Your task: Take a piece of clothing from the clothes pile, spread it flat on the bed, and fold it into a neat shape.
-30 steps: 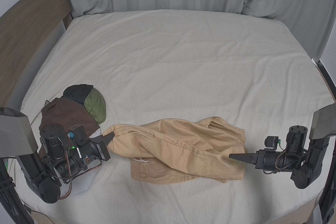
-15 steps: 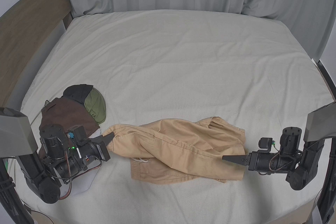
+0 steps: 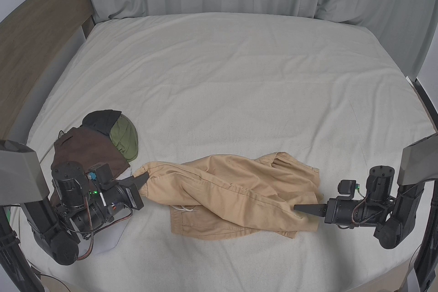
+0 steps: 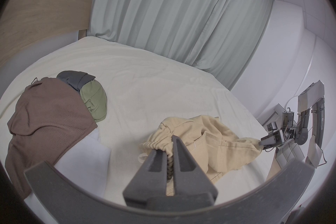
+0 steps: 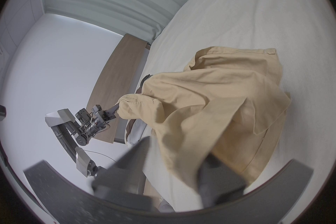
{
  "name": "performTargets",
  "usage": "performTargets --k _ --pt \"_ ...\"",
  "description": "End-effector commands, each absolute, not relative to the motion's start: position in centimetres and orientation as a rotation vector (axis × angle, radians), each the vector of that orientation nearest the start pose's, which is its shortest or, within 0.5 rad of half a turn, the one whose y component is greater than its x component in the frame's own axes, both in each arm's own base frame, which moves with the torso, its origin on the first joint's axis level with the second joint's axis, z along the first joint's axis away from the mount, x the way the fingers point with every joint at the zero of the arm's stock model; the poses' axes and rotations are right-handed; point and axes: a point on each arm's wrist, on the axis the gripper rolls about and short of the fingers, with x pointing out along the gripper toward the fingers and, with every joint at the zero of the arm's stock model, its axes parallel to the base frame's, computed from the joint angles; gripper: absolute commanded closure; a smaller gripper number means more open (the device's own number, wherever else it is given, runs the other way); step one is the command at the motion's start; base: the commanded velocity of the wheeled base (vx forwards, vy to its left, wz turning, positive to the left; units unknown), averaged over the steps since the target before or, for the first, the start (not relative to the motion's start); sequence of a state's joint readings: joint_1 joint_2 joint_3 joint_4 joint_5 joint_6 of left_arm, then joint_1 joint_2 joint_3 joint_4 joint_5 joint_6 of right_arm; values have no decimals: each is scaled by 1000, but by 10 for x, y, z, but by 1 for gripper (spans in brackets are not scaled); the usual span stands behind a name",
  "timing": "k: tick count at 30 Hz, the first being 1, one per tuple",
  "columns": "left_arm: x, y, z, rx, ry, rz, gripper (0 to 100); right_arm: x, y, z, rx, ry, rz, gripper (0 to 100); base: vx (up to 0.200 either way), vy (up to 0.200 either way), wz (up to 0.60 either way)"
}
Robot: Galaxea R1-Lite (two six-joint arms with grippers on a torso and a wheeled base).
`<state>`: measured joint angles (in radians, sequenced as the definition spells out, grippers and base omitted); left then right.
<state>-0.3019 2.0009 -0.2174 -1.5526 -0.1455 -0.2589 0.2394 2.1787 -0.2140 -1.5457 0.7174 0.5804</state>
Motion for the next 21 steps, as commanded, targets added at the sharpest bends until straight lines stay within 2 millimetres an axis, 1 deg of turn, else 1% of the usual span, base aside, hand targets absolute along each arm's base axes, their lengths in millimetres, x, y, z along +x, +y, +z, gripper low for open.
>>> performTargets --k 1,5,17,18,21 --pt "249 -81 63 -234 287 -413 100 250 76 17 624 686 798 100 0 0 0" --pt "249 -81 63 -236 287 -412 100 248 75 16 590 677 805 100 0 0 0" --pt "251 -80 63 -237 281 -408 100 249 73 18 590 666 798 100 0 0 0" --pt "251 -80 63 -237 281 -410 100 249 73 20 588 660 800 0 0 0 0" --pt "251 -80 63 -237 281 -410 100 247 72 21 586 656 802 0 0 0 0"
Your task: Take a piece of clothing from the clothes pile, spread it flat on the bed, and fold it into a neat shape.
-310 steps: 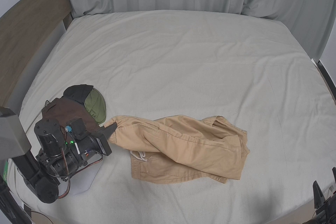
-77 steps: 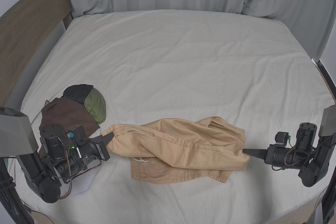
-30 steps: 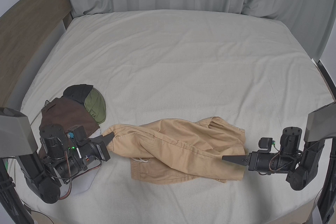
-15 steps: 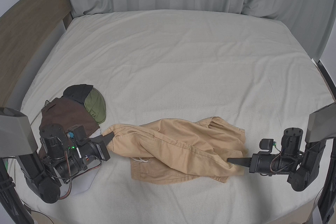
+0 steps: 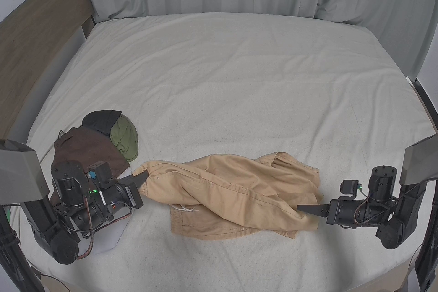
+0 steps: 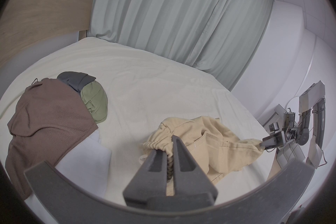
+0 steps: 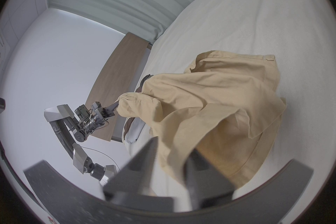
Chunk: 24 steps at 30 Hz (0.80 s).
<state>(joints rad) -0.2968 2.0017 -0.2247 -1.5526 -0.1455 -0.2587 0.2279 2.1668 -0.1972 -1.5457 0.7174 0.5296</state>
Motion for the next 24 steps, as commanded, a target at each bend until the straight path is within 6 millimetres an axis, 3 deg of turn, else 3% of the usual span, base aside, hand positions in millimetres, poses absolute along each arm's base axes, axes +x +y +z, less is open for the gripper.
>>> performTargets --k 1,14,15,24 --pt "251 -80 63 -237 281 -410 100 245 73 21 586 664 806 0 0 0 0" --pt "251 -80 64 -237 279 -410 100 239 74 17 559 684 812 0 0 0 0" --pt "251 -80 64 -237 279 -410 100 239 74 17 559 684 812 100 0 0 0" --pt "251 -80 63 -237 281 -408 100 238 75 16 535 681 824 100 0 0 0"
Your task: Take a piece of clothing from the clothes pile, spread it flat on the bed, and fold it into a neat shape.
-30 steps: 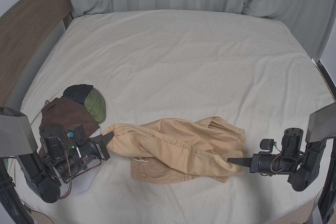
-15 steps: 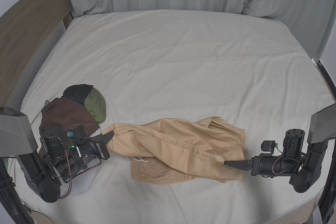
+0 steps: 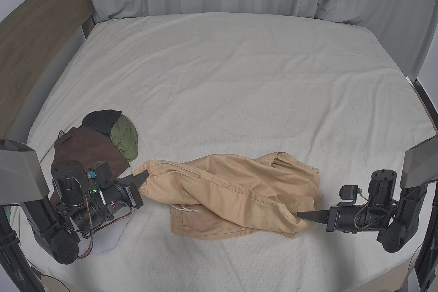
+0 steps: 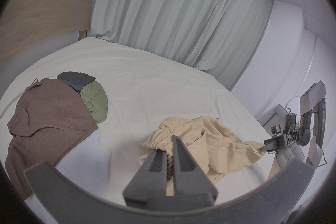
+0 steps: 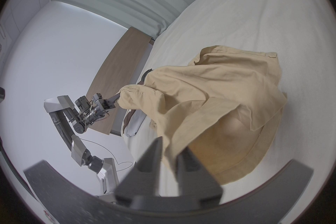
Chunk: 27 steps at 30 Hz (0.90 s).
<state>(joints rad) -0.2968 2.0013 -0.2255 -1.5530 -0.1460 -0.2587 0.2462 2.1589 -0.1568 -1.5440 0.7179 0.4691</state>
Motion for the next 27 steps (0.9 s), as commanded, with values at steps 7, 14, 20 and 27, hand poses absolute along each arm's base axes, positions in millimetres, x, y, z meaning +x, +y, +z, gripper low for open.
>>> performTargets --k 7,14,20,27 --pt "252 -81 63 -237 279 -410 100 235 72 19 514 661 825 100 0 0 0" --pt "256 -81 68 -243 252 -410 100 232 71 40 498 579 843 100 0 0 0" --pt "261 -80 72 -249 224 -405 100 231 67 57 490 506 850 100 0 0 0" --pt "261 -80 83 -255 182 -413 100 233 67 71 475 433 825 100 0 0 0"
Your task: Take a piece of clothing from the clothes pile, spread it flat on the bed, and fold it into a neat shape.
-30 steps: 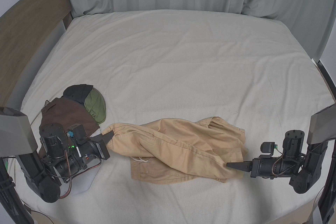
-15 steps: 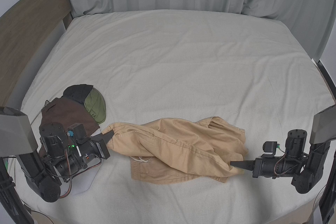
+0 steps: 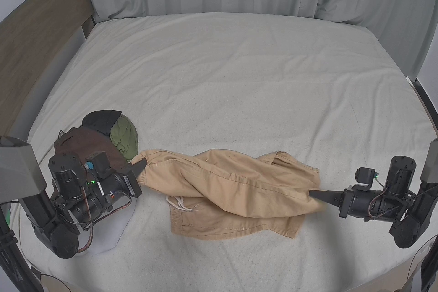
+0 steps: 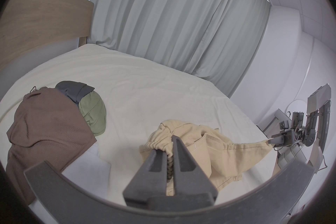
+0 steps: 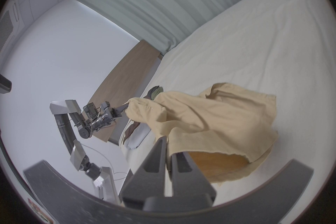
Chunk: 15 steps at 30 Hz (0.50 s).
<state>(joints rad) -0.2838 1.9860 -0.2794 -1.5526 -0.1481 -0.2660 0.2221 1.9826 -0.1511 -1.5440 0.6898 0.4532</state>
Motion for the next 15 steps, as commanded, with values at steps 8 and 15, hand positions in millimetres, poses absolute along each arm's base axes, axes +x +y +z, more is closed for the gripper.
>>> performTargets --k 8,15 --pt "258 -80 94 -270 147 -455 100 236 69 86 471 356 803 100 0 0 0" --pt "254 -75 102 -301 132 -503 100 240 72 100 486 287 768 100 0 0 0"
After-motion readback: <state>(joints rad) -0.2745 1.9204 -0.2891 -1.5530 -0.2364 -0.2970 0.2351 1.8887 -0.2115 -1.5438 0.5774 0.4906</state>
